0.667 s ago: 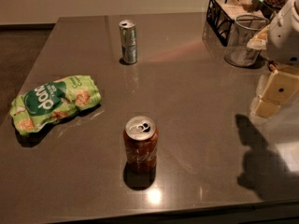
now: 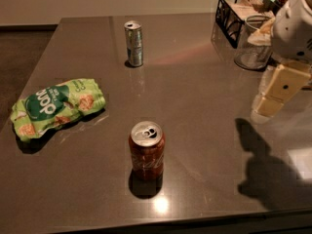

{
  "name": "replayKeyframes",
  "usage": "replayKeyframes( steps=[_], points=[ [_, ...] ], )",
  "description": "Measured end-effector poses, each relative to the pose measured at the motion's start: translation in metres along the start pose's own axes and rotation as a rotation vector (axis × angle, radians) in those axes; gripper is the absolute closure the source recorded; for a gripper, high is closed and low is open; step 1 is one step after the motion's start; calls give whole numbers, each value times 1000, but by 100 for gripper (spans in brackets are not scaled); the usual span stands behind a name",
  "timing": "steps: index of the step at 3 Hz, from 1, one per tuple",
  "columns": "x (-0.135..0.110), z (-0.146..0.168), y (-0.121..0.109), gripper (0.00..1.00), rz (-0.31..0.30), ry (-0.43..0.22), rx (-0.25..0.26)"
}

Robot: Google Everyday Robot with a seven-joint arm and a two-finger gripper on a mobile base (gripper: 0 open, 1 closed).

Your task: Pick green rice chip bag

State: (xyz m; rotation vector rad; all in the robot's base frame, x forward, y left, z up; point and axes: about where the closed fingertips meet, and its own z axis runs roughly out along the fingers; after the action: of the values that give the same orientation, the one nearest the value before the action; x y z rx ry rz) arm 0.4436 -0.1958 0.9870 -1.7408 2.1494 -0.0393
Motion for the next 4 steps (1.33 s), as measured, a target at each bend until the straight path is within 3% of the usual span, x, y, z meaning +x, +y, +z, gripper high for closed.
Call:
replayKeyframes(
  steps=[1, 2, 3, 4],
  points=[
    [-41, 0, -9, 0, -43, -101, -30],
    [-89, 7, -18, 0, -92, -161, -57],
    [-144, 32, -16, 0, -142, -191, -113],
    [-211, 75, -9, 0, -218, -174, -179]
  ],
)
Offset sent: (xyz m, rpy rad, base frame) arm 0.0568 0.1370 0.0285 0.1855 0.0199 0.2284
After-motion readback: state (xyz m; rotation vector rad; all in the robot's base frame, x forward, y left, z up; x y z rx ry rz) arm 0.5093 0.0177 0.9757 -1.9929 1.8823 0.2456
